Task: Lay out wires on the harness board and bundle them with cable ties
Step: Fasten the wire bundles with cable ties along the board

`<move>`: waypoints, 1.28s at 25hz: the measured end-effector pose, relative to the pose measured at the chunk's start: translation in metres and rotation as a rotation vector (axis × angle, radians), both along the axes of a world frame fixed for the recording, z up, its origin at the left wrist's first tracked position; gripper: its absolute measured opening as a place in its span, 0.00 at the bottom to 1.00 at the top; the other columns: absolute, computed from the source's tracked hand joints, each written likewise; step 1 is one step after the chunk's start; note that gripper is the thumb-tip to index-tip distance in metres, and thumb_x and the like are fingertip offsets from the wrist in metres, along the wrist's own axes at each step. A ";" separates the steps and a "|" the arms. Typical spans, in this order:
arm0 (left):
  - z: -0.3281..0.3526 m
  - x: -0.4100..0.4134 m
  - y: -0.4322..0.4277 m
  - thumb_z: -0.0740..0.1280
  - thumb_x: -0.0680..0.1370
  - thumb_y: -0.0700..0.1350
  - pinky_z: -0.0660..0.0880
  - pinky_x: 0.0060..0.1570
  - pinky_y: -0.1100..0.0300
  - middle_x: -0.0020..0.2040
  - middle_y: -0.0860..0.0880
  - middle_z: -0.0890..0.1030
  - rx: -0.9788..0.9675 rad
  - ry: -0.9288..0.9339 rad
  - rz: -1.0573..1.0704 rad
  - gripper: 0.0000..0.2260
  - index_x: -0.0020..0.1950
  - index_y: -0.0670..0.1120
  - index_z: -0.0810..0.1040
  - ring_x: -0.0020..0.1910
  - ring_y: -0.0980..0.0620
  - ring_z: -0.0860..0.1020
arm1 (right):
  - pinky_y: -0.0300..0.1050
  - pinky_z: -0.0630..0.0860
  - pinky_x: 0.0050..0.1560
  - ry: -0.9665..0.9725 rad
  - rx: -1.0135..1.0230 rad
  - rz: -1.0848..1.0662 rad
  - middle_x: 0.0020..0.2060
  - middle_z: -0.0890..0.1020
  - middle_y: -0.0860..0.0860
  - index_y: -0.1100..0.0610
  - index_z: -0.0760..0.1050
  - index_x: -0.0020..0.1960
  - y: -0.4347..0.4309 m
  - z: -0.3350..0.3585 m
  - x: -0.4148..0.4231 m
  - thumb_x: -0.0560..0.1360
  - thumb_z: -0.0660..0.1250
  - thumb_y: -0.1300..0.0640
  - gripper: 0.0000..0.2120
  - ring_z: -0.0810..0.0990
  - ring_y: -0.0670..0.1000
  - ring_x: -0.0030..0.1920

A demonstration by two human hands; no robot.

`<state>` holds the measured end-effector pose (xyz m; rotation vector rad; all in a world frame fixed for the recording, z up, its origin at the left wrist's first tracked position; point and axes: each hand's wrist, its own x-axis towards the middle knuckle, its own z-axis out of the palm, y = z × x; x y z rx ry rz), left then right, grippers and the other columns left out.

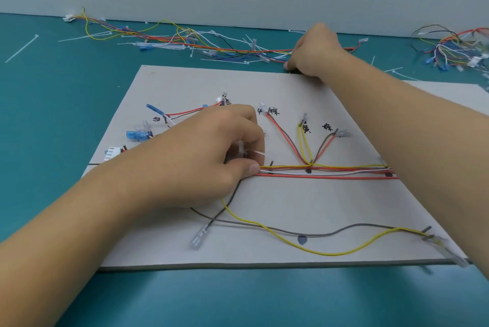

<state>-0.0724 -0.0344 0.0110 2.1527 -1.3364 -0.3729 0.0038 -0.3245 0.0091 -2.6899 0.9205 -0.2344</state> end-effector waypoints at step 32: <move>0.003 -0.004 0.000 0.72 0.78 0.46 0.73 0.48 0.56 0.47 0.56 0.75 0.044 0.048 0.045 0.05 0.43 0.54 0.80 0.44 0.57 0.76 | 0.52 0.80 0.58 -0.069 -0.150 0.139 0.57 0.82 0.63 0.64 0.80 0.60 -0.001 -0.009 0.012 0.75 0.64 0.69 0.15 0.81 0.62 0.56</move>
